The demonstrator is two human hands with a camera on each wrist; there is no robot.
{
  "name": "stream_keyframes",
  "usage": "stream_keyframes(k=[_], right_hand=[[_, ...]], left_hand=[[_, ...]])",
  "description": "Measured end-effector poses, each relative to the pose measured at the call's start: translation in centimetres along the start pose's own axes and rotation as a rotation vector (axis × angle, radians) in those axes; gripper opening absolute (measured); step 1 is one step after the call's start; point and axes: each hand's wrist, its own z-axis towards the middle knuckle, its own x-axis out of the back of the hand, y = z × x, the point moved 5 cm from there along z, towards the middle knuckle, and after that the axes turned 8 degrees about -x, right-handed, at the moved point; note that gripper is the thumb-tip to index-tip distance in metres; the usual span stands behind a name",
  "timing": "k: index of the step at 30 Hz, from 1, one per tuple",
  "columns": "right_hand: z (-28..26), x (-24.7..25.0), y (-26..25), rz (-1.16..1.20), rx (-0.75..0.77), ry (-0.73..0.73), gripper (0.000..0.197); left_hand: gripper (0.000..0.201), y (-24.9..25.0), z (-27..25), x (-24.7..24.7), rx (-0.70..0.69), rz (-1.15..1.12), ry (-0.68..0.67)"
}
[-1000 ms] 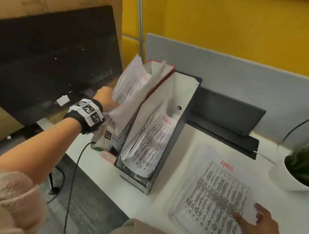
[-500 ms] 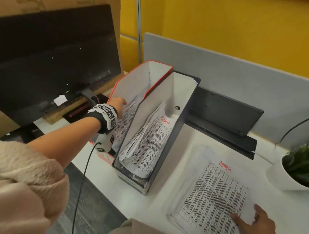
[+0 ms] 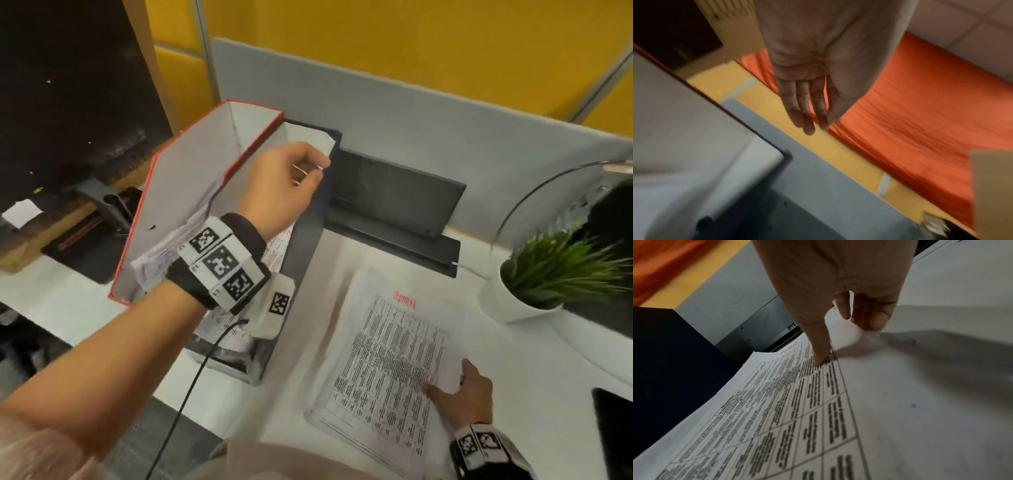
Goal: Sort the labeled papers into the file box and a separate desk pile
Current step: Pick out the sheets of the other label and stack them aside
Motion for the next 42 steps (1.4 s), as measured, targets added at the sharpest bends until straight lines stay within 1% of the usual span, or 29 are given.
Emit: stream_keyframes(k=[2,4,6,10,12,14,15,17,20,23,25,26,27,29,30,31,33,35,36,37,40,41,42], right_hand=[[0.0,-0.2,0.1,0.013,0.003,-0.019,0.103],[-0.2,-0.3,0.3,0.024,0.008,-0.036,0.103],[-0.4,-0.4,0.5,0.036,0.018,-0.039,0.103],[-0.6,-0.4,0.5,0.029,0.028,-0.038,0.102],[-0.6,-0.4,0.4,0.025,0.031,-0.037,0.103],[-0.8,-0.5,0.4,0.026,0.030,-0.049,0.104],[-0.8,-0.6,0.4,0.031,0.027,-0.060,0.104],[-0.9,-0.6,0.5,0.018,0.018,-0.078,0.106],[-1.0,-0.5,0.4,-0.055,-0.002,-0.076,0.112],[-1.2,-0.2,-0.2,-0.110,0.028,-0.053,0.116],[-1.3,-0.3,-0.7,-0.073,0.077,-0.079,0.113],[-1.4,-0.4,-0.9,-0.032,0.094,-0.111,0.112],[-1.5,-0.5,-1.0,0.019,0.098,-0.153,0.111],[-1.4,-0.5,-1.1,0.124,0.074,-0.219,0.112],[-1.4,-0.3,-1.1,0.171,0.053,-0.228,0.114],[-1.3,-0.1,-1.1,0.219,0.031,-0.222,0.115],[-1.1,0.5,-0.9,0.338,-0.015,-0.186,0.113],[-1.0,1.1,-0.5,0.458,-0.054,-0.127,0.103],[-0.9,1.4,-0.2,0.499,-0.065,-0.101,0.093],[-0.7,1.5,-0.1,0.514,-0.067,-0.082,0.078],[-0.5,1.5,0.5,0.544,-0.048,-0.072,0.027],[-0.6,1.5,0.6,0.571,-0.018,-0.066,0.016],[-0.7,1.6,0.8,0.585,0.007,-0.045,0.017]], left_hand=[[0.015,0.5,-1.7,-3.8,-0.001,-0.050,-0.111],[0.016,-0.1,-3.8,-7.3,0.039,-0.004,-0.231],[0.017,-1.9,-5.9,-10.4,0.129,0.111,-0.364],[0.022,-6.7,-9.9,-14.6,0.374,0.313,-0.670],[0.028,-8.4,-11.4,-15.8,0.452,0.383,-0.765],[0.039,-9.3,-12.8,-16.7,0.495,0.416,-0.810],[0.041,-9.4,-13.2,-17.0,0.504,0.420,-0.798],[0.043,-9.5,-13.4,-17.4,0.499,0.392,-0.730],[0.034,-9.3,-12.7,-17.6,0.483,0.296,-0.601],[0.026,-9.3,-12.4,-17.9,0.453,0.283,-0.605],[0.033,-9.4,-12.8,-18.1,0.439,0.293,-0.628],[0.037,-9.3,-13.0,-18.1,0.414,0.300,-0.629],[0.035,-9.0,-13.2,-18.0,0.364,0.301,-0.609],[0.018,-8.1,-13.4,-17.4,0.232,0.253,-0.512],[0.018,-7.7,-13.4,-17.1,0.186,0.197,-0.454],[0.021,-7.5,-13.5,-16.7,0.181,0.119,-0.406],[0.019,-7.8,-13.8,-16.3,0.299,-0.055,-0.350],[0.016,-8.4,-14.2,-16.2,0.439,-0.156,-0.330],[0.017,-8.5,-14.3,-16.2,0.489,-0.190,-0.325],[0.017,-8.7,-14.4,-16.3,0.537,-0.227,-0.321],[0.019,-9.5,-14.1,-16.5,0.710,-0.307,-0.345],[0.018,-9.9,-13.9,-16.6,0.761,-0.284,-0.368],[0.017,-10.2,-13.5,-16.8,0.803,-0.247,-0.387]])
